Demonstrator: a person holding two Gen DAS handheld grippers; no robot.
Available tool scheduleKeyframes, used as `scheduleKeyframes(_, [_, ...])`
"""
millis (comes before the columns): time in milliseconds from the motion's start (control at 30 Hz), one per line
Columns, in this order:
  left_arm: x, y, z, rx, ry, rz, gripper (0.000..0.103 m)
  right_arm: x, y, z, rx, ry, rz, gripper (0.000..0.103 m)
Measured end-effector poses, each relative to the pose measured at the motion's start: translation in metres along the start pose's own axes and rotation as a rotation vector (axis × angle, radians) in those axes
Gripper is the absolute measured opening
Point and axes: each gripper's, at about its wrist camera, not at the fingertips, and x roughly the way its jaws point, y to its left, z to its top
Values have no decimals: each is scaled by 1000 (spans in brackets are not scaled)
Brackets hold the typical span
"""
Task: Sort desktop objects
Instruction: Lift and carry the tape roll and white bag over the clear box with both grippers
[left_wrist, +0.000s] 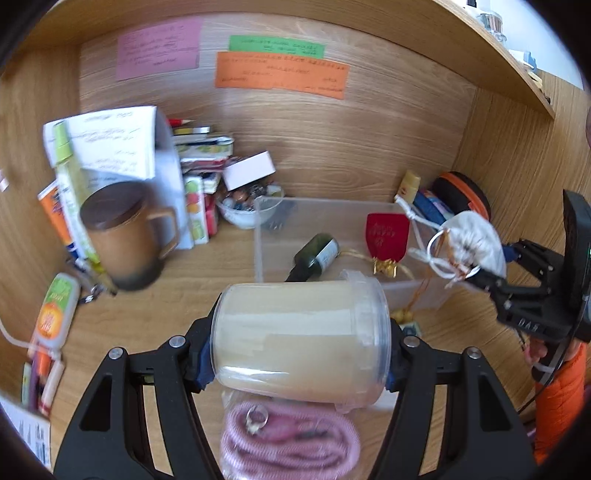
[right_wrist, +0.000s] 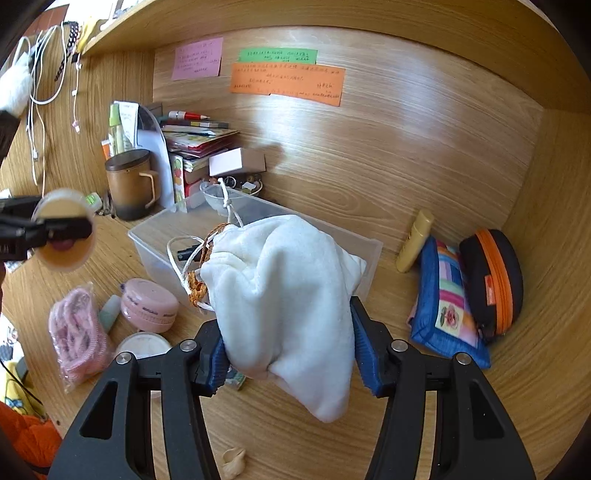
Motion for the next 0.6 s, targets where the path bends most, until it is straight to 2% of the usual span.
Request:
scheduleKeyframes(300, [34, -21, 31, 35, 20, -47, 65, 21, -8, 5, -25, 38, 8, 52])
scheduleKeyframes(600, [66, -30, 49, 63, 65, -29, 65, 42, -10, 8, -39, 61, 41, 52])
